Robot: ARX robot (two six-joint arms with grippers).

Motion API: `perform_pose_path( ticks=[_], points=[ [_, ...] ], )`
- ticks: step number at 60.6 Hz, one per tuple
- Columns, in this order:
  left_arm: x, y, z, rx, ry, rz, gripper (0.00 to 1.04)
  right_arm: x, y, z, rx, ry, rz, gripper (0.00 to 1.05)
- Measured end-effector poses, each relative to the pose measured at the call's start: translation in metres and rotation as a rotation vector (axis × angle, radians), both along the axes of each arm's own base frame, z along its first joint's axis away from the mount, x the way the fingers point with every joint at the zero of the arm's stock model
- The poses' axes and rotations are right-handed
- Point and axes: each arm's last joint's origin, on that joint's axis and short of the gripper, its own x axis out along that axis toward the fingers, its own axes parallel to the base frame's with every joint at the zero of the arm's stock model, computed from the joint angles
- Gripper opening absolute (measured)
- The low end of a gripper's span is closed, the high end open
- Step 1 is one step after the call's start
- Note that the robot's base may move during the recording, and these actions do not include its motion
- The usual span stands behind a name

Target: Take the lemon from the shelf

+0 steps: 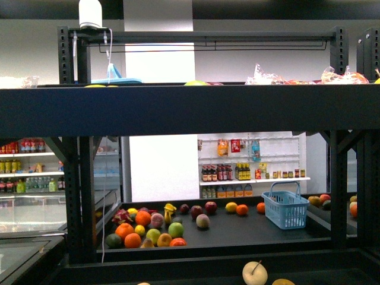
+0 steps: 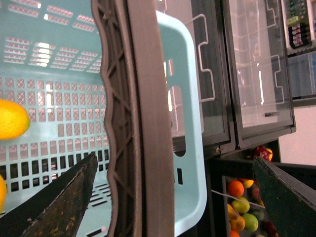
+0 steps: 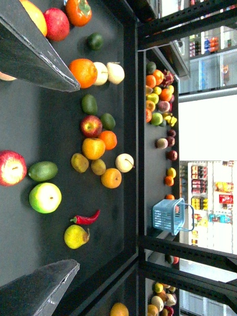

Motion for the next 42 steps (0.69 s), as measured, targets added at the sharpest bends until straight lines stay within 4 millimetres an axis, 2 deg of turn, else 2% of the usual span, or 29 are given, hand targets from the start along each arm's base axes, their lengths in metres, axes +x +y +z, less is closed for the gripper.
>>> perform_pose_path(
  ticks=[8, 16, 21, 28, 35, 38, 42],
  points=[
    [-0.014, -0.011, 0.010, 0.020, 0.002, -0.008, 0.97, 0.000, 0.000, 0.000, 0.000, 0.000, 0.000, 1.02],
    [-0.040, -0.026, 0.033, 0.124, -0.004, -0.015, 0.97, 0.000, 0.000, 0.000, 0.000, 0.000, 0.000, 1.02],
    [-0.062, -0.043, 0.051, 0.243, -0.044, -0.046, 0.97, 0.000, 0.000, 0.000, 0.000, 0.000, 0.000, 1.02],
    [-0.099, -0.085, 0.066, 0.458, -0.106, -0.157, 0.97, 0.000, 0.000, 0.000, 0.000, 0.000, 0.000, 1.02],
    [-0.139, -0.123, 0.062, 0.623, -0.125, -0.228, 0.97, 0.000, 0.000, 0.000, 0.000, 0.000, 0.000, 1.02],
    [-0.158, -0.136, 0.055, 0.773, -0.197, -0.432, 0.89, 0.000, 0.000, 0.000, 0.000, 0.000, 0.000, 1.02],
    [-0.181, -0.159, 0.035, 0.938, -0.259, -0.682, 0.76, 0.000, 0.000, 0.000, 0.000, 0.000, 0.000, 1.02]
  ],
)
